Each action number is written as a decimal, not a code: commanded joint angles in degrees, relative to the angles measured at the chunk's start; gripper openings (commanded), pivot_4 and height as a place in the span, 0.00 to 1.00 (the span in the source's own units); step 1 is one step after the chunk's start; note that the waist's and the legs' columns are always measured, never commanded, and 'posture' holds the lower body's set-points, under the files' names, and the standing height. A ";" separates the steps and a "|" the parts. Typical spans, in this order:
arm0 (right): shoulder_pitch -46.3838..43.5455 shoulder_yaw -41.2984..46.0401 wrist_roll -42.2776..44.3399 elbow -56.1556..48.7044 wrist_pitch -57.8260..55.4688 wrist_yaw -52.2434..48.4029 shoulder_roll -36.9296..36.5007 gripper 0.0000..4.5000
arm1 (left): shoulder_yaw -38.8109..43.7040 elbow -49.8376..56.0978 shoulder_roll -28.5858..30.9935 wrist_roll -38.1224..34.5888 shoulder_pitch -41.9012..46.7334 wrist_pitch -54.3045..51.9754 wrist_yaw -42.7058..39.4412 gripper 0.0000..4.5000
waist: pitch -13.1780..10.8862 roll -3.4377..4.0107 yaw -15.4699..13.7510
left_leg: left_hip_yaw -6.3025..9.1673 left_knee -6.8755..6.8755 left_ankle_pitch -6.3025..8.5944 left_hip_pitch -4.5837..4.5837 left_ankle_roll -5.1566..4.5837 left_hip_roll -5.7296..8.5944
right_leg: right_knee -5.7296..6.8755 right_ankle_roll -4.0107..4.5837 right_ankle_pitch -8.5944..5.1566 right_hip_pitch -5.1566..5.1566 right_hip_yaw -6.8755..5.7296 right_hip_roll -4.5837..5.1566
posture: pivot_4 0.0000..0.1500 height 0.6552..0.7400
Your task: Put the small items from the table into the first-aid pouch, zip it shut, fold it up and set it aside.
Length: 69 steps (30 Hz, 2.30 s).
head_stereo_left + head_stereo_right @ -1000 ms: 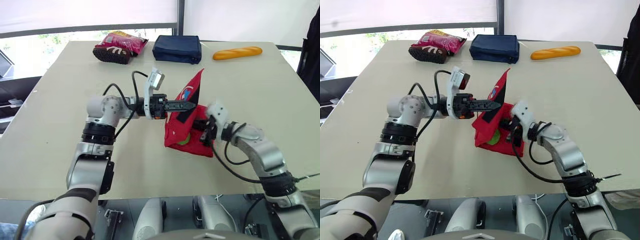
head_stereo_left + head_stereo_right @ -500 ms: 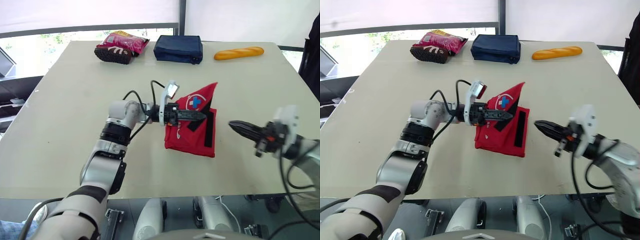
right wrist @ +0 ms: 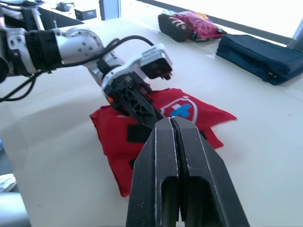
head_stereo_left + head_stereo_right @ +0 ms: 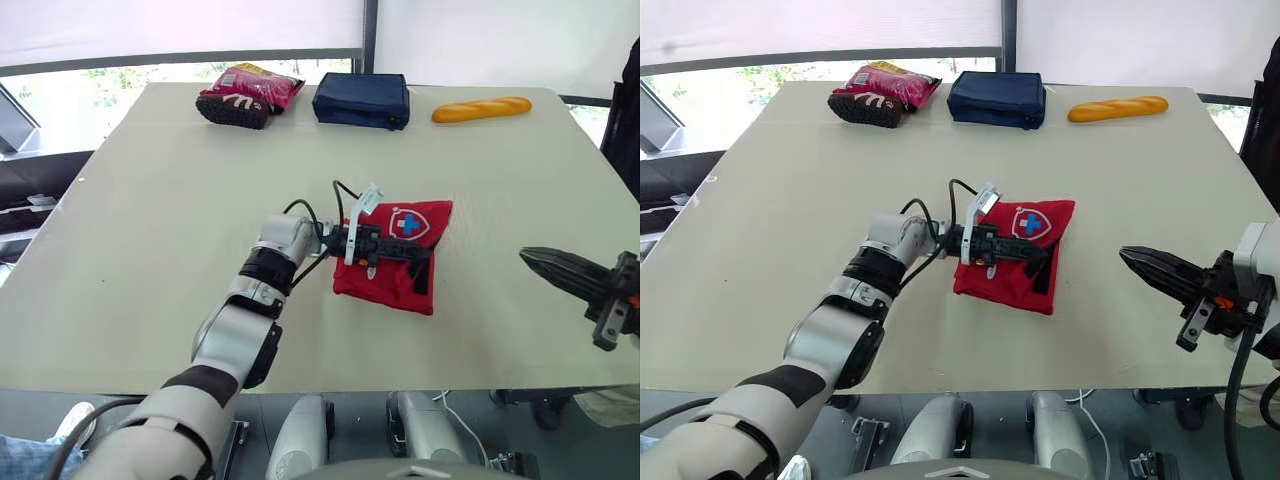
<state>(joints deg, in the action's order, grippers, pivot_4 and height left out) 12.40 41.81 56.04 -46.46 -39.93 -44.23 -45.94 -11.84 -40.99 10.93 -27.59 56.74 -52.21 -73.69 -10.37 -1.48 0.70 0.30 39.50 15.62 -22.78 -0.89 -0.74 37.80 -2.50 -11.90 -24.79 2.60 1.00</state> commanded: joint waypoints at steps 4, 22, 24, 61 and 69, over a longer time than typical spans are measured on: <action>-0.05 0.96 1.41 -0.50 1.44 1.82 -1.79 0.00 | -0.09 -2.13 -0.74 2.37 0.41 0.42 -0.56 0.99 | 0.03 0.01 -0.11 | 0.11 0.02 -0.06 0.02 -0.10 0.06 | -0.01 0.00 0.00 0.10 0.00 0.00 | 1.00 0.69; 0.33 0.44 3.27 -1.70 2.02 4.12 -2.43 0.00 | -12.10 8.49 1.15 18.54 -7.54 27.59 0.83 0.42 | 0.09 0.03 -0.13 | 0.16 0.01 -0.12 0.02 -0.20 0.12 | -0.08 0.07 -0.04 0.18 0.09 0.02 | 1.00 0.69; 0.55 0.41 3.66 -1.94 1.96 4.20 -2.50 0.00 | -16.11 10.38 2.82 23.91 -9.26 37.15 1.25 0.19 | 0.10 0.04 -0.19 | 0.14 -0.04 -0.12 0.02 -0.20 0.12 | -0.11 0.07 -0.04 0.18 0.11 0.01 | 1.00 0.69; 8.19 -3.43 -17.73 8.57 14.87 -8.13 -2.79 0.00 | -9.82 24.37 5.82 20.37 -14.23 36.08 -2.27 0.02 | 1.19 0.00 0.35 | 0.19 -0.17 -0.12 0.11 -0.21 0.01 | -0.34 0.22 -0.16 0.29 0.04 -0.08 | 1.00 0.69; -9.85 -19.08 -21.65 19.17 16.17 -5.97 -1.80 0.00 | 2.50 39.62 14.74 9.42 -17.40 30.08 -2.45 0.02 | 0.68 0.12 0.38 | 0.12 -0.18 -0.12 0.01 -0.21 0.00 | -0.30 0.21 -0.15 0.12 0.13 -0.07 | 1.00 0.69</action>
<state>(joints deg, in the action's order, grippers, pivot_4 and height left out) 6.73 26.29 35.08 -29.62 -24.79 -50.93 -48.81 -12.90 -6.56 23.39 -15.26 40.41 -20.88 -76.15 -9.69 -1.37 1.08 0.42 39.32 15.49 -22.77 -1.10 -0.75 37.51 -2.29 -12.05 -24.68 2.73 0.94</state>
